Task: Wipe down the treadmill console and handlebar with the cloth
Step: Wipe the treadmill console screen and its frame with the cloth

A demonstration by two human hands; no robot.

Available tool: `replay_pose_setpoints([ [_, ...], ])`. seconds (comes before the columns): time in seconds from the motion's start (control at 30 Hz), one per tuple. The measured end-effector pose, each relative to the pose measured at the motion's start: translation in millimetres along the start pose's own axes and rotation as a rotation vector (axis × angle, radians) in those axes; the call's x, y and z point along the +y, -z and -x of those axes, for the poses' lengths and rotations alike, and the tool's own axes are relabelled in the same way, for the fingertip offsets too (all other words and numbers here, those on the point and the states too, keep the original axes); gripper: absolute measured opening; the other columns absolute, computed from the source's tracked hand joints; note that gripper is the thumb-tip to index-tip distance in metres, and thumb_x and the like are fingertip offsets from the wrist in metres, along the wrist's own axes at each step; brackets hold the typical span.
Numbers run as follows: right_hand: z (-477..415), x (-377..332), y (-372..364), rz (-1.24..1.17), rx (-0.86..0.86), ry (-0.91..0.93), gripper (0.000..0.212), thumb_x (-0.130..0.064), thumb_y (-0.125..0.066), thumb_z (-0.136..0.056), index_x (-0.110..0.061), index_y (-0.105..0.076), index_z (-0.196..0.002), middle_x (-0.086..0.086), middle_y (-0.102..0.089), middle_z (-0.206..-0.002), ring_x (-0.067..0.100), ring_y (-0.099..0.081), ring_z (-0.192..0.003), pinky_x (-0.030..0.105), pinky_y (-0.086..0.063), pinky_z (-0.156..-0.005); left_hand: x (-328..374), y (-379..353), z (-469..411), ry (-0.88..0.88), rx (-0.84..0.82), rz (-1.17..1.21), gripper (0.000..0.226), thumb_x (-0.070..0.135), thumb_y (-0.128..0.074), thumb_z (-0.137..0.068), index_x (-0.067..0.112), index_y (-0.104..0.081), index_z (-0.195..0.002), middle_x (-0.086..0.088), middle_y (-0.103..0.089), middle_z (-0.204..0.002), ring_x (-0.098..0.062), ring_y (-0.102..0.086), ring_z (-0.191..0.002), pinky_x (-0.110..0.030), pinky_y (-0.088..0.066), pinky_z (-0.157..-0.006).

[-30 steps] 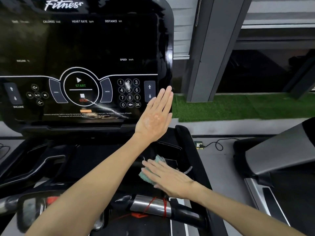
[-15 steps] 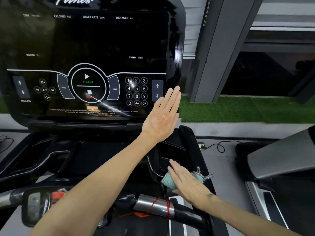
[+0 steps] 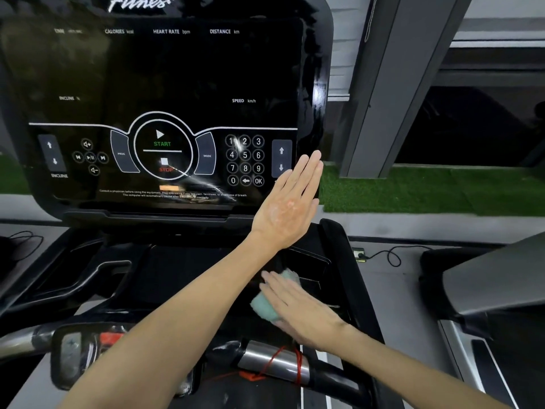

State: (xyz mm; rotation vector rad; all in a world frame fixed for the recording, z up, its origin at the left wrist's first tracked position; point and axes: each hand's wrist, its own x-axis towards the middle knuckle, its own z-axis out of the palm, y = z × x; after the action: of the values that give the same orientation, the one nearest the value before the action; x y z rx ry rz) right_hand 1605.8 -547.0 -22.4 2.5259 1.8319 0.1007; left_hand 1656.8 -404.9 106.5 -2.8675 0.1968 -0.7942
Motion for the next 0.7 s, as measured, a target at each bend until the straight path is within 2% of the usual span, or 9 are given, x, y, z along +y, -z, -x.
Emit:
replay_pose_setpoints([
  [0.1, 46.7, 23.6, -7.6, -0.125, -0.095, -0.06, 0.072, -0.047, -0.041, -0.098, -0.005, -0.016, -0.151, 0.012, -0.011, -0.159, 0.02, -0.017, -0.146, 0.036, -0.026, -0.116, 1.3, -0.8, 0.2, 0.003, -0.002, -0.01, 0.064, 0.032, -0.027, -0.105, 0.0, 0.0, -0.153, -0.014, 0.004, -0.163, -0.028, -0.001, -0.15, -0.038, -0.012, -0.12],
  [0.2, 77.2, 36.5, -16.1, -0.083, -0.093, -0.119, 0.069, -0.052, -0.015, -0.102, -0.003, -0.018, -0.151, 0.014, -0.023, -0.154, 0.019, -0.034, -0.14, 0.032, -0.038, -0.108, 2.1, -0.3, 0.0, 0.004, -0.001, -0.014, 0.063, 0.031, -0.026, -0.105, 0.0, 0.001, -0.153, -0.015, 0.005, -0.162, -0.028, -0.001, -0.15, -0.039, -0.014, -0.12],
  [0.27, 78.5, 33.5, -19.2, -0.091, -0.096, -0.178, 0.07, -0.052, -0.004, -0.102, -0.002, -0.016, -0.149, 0.015, -0.025, -0.152, 0.02, -0.037, -0.138, 0.033, -0.043, -0.105, 2.6, 0.1, -0.1, 0.009, -0.001, -0.012, 0.063, 0.031, -0.026, -0.105, 0.0, 0.001, -0.153, -0.015, 0.004, -0.162, -0.029, -0.002, -0.15, -0.04, -0.014, -0.12],
  [0.33, 67.6, 27.9, -17.9, -0.138, -0.1, -0.197, 0.07, -0.054, -0.007, -0.101, -0.003, -0.007, -0.149, 0.016, -0.015, -0.155, 0.023, -0.026, -0.143, 0.036, -0.036, -0.11, 3.1, -0.1, -0.3, 0.013, -0.002, -0.016, 0.063, 0.031, -0.026, -0.105, -0.001, 0.001, -0.153, -0.015, 0.004, -0.162, -0.029, -0.001, -0.15, -0.04, -0.014, -0.12],
  [0.4, 49.7, 20.9, -10.5, -0.187, -0.134, -0.164, 0.073, -0.054, -0.017, -0.099, -0.005, 0.002, -0.15, 0.016, 0.0, -0.157, 0.025, -0.009, -0.147, 0.04, -0.015, -0.115, 3.2, -0.4, -0.3, 0.012, -0.006, -0.022, 0.063, 0.03, -0.026, -0.105, -0.001, 0.001, -0.153, -0.016, 0.005, -0.162, -0.029, -0.001, -0.15, -0.04, -0.012, -0.12],
  [0.5, 12.6, 2.7, 8.4, -0.213, -0.081, -0.115, 0.076, -0.049, -0.029, -0.099, -0.003, 0.003, -0.151, 0.014, 0.018, -0.154, 0.025, 0.011, -0.146, 0.039, 0.01, -0.112, 3.2, -0.6, 0.0, 0.007, -0.011, -0.031, 0.062, 0.03, -0.025, -0.105, 0.0, 0.0, -0.153, -0.015, 0.006, -0.162, -0.029, 0.0, -0.15, -0.04, -0.012, -0.12],
  [0.57, -11.2, -8.8, 15.8, -0.258, -0.063, -0.15, 0.076, -0.048, -0.025, -0.099, -0.003, 0.006, -0.151, 0.015, 0.024, -0.154, 0.025, 0.021, -0.143, 0.039, 0.014, -0.113, 3.5, -0.1, 0.0, 0.009, -0.008, -0.031, 0.062, 0.031, -0.025, -0.105, 0.0, -0.001, -0.153, -0.015, 0.005, -0.162, -0.028, -0.001, -0.15, -0.039, -0.013, -0.12],
  [0.7, -32.7, -13.7, 15.5, -0.38, -0.045, -0.269, 0.074, -0.05, -0.017, -0.1, -0.003, 0.009, -0.152, 0.016, 0.019, -0.158, 0.026, 0.022, -0.146, 0.041, 0.006, -0.12, 1.8, -0.4, 0.0, 0.004, -0.006, -0.023, 0.063, 0.031, -0.027, -0.104, 0.001, -0.002, -0.153, -0.015, 0.003, -0.162, -0.028, -0.002, -0.15, -0.039, -0.012, -0.12],
])
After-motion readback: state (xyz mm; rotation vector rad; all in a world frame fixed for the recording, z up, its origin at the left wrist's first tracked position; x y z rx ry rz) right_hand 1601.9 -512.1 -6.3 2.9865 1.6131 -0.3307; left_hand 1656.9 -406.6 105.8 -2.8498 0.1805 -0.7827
